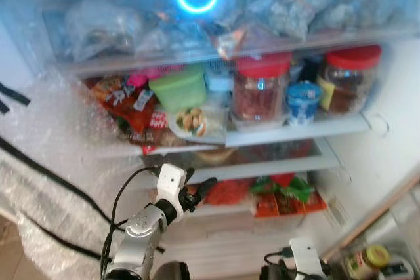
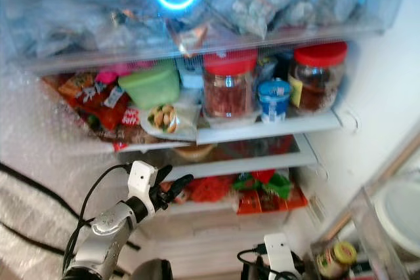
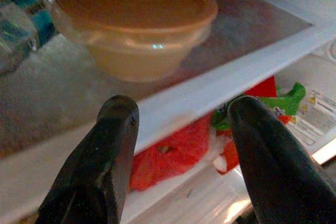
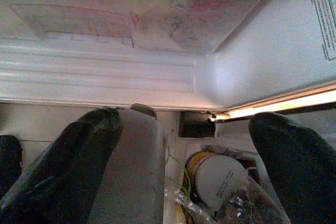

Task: Restocking fridge

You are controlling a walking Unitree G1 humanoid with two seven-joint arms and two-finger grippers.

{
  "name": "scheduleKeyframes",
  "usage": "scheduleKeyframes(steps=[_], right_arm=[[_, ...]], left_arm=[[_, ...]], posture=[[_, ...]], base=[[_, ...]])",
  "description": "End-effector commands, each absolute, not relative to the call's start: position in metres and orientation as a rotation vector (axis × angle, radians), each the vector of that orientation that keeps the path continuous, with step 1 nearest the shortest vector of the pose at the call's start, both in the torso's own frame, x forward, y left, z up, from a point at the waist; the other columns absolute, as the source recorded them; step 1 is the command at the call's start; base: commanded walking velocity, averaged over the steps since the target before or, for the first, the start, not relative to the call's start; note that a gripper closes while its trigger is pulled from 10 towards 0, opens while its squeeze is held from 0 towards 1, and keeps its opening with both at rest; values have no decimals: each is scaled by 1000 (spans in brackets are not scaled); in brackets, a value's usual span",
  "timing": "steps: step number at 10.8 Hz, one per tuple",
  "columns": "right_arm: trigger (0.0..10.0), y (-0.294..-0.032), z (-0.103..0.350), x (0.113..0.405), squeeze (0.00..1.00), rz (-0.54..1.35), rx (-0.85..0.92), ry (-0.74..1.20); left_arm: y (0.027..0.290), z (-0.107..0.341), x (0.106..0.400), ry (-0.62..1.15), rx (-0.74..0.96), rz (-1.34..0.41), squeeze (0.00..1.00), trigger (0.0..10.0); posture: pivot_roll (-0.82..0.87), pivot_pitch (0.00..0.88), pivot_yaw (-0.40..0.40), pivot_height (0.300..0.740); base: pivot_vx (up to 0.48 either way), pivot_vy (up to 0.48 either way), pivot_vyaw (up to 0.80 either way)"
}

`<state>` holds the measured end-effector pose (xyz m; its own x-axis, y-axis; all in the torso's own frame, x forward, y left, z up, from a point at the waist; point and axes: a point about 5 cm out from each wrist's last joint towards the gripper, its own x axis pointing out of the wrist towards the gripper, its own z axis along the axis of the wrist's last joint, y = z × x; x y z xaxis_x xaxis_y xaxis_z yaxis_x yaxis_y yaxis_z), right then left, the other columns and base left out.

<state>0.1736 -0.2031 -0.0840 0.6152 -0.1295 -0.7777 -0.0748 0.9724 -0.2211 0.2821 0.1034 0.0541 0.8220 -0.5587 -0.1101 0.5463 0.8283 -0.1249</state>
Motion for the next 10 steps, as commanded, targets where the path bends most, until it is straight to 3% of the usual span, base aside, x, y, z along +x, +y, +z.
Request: scheduleKeyframes(steps=[1, 10], right_arm=[[10000, -201, -94, 153, 0, -33, -229, 997], [10000, -201, -94, 155, 0, -31, -230, 995]], left_arm=[[106, 53, 282, 161, -78, -587, 0, 10000], [106, 55, 283, 164, -70, -577, 0, 10000]], posture=[[-98, 8, 108, 635], [-90, 15, 105, 635]], base=[[-274, 0, 0], [-277, 0, 0]])
